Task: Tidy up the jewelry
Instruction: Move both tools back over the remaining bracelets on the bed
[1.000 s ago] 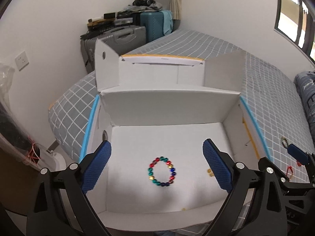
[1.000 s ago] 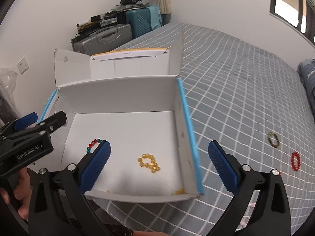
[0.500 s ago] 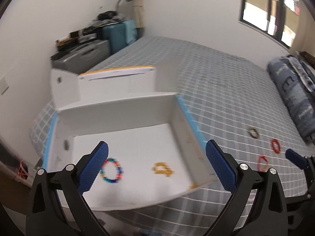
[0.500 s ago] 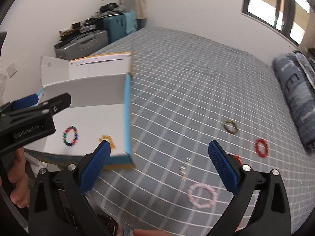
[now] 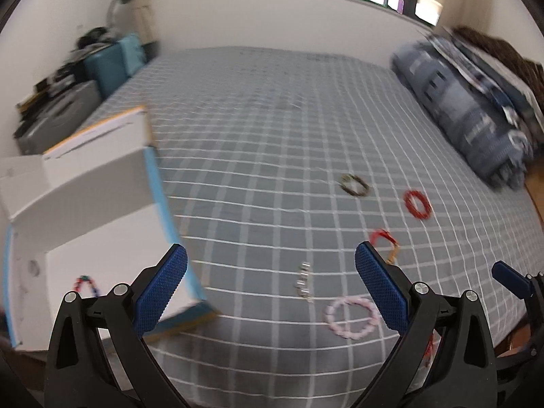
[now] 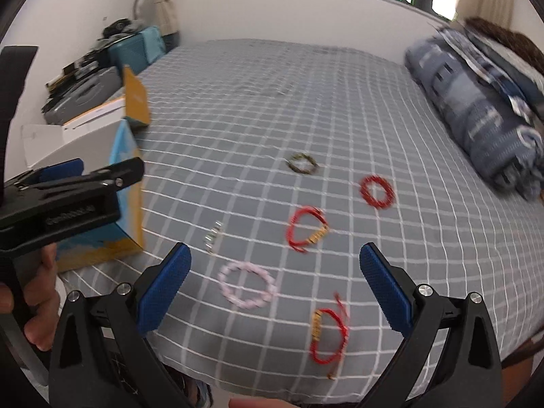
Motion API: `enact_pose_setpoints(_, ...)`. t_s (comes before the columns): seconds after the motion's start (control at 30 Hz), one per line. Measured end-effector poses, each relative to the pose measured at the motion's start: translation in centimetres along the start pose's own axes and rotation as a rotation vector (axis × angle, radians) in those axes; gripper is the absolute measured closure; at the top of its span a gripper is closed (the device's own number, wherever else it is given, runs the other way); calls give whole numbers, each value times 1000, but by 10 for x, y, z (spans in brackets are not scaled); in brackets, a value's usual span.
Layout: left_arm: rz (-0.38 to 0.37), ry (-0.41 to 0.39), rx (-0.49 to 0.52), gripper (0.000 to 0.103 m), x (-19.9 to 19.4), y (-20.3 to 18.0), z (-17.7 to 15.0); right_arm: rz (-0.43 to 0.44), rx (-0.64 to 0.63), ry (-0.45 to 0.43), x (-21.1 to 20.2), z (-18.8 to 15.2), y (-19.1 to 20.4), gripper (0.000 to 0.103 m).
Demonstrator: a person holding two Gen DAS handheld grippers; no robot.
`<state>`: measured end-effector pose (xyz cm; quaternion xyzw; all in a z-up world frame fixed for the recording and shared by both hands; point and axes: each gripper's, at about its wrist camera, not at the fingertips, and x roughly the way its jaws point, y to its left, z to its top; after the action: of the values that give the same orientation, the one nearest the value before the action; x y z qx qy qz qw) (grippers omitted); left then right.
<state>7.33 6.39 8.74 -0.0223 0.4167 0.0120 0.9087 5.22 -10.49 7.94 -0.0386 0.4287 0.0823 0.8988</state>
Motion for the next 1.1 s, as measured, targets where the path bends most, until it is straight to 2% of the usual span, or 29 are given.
enact_pose_setpoints(0.2,-48,80,59,6,49,-39,-12,-28,46,84,30,-29,-31,8)
enact_pose_setpoints(0.33,-86,154,62,6,82,-45,-21,-20,67,147,57,-51,-47,8)
enact_pose_setpoints(0.5,-92,223,41,6,119,-41,-29,0,95,221,86,-68,-56,8)
enact_pose_setpoints(0.67,-57,269,40,6,146,-34,-37,6,88,281,106,-81,-56,8)
enact_pose_setpoints(0.8,-71,291,38,6,158,-33,-41,-6,87,311,114,-88,-57,8)
enact_pose_setpoints(0.97,-51,316,38,6,173,-32,-46,-7,96,339,121,-92,-57,8)
enact_pose_setpoints(1.1,-16,330,26,10,182,-32,-47,-1,109,357,127,-93,-60,8)
